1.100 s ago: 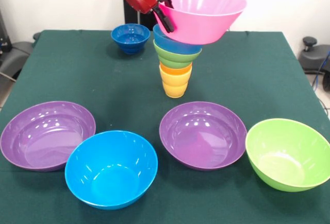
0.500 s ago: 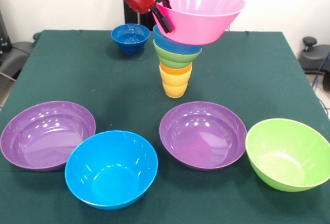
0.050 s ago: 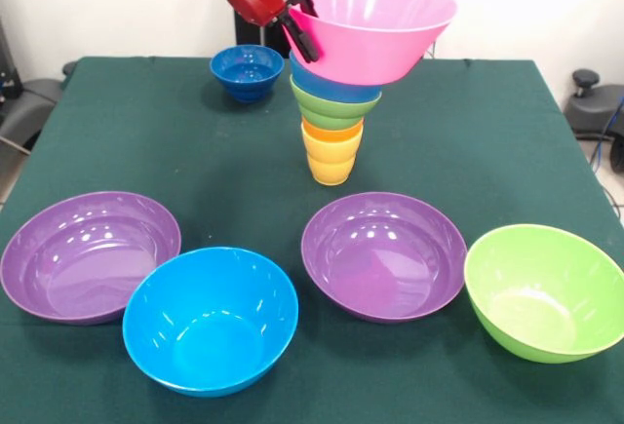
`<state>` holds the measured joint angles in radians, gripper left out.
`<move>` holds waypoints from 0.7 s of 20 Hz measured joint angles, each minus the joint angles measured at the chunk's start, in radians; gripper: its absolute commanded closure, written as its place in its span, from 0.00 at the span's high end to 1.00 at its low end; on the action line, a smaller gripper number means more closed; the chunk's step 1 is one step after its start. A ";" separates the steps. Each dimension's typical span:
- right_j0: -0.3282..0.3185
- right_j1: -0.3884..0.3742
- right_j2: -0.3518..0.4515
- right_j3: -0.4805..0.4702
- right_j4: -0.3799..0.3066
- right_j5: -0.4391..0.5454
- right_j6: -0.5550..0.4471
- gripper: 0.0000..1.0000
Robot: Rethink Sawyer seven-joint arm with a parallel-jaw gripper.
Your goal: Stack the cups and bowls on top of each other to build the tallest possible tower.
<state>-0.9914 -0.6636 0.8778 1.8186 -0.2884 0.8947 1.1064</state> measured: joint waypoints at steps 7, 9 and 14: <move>-0.001 0.000 -0.001 0.000 0.000 0.000 0.000 0.00; -0.001 0.000 -0.002 0.000 0.000 0.000 0.000 0.00; -0.009 0.000 -0.002 0.002 0.000 0.000 0.000 0.00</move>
<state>-1.0001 -0.6635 0.8759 1.8205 -0.2886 0.8948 1.1064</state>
